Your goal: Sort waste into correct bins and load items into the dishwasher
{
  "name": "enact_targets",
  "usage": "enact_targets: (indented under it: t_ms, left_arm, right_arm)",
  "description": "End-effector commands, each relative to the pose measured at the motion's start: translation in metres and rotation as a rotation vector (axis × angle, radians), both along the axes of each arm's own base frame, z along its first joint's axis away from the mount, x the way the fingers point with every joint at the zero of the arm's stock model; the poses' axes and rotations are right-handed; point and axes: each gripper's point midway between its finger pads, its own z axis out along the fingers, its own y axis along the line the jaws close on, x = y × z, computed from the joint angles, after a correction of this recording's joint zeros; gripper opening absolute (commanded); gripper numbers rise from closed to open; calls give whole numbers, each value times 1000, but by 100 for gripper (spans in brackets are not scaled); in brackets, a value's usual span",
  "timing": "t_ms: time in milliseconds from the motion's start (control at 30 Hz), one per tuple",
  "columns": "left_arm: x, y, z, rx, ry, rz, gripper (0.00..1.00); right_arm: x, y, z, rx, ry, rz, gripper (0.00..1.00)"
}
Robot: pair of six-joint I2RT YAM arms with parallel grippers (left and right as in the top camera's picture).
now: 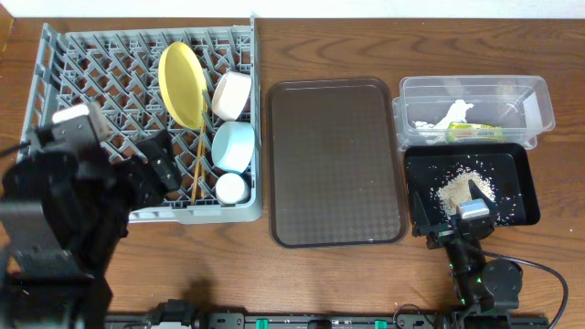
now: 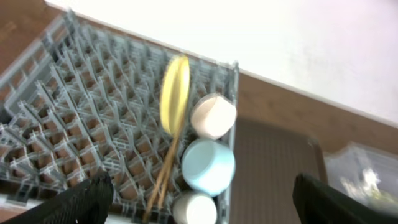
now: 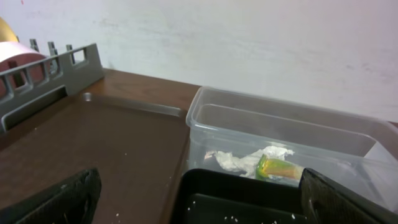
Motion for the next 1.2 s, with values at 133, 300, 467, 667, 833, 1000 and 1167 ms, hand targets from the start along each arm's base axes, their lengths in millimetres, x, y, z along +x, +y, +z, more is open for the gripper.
enact_targets:
  t_ms: [133, 300, 467, 667, 833, 1000, 1167]
  left_arm:
    - [-10, 27, -69, 106, -178, 80, 92]
    - [-7, 37, -101, 139, -360, 125, 92]
    - [0, 40, -140, 167, -453, 134, 93]
    - [6, 41, -173, 177, -497, 135, 92]
    - [6, 41, -174, 177, -498, 135, 93]
    - [6, 41, -174, 177, -498, 135, 93]
    - [6, 41, -174, 177, -498, 135, 93]
  right_arm:
    - [-1, 2, 0, -3, -1, 7, 99]
    - [-1, 2, 0, -3, -1, 7, 99]
    - [-1, 2, 0, -3, -1, 7, 99]
    - [-1, 2, 0, -3, -1, 7, 99]
    - [-1, 2, 0, -3, -1, 7, 99]
    - [-1, 2, 0, -3, -1, 7, 99]
    - [-1, 2, 0, -3, -1, 7, 99]
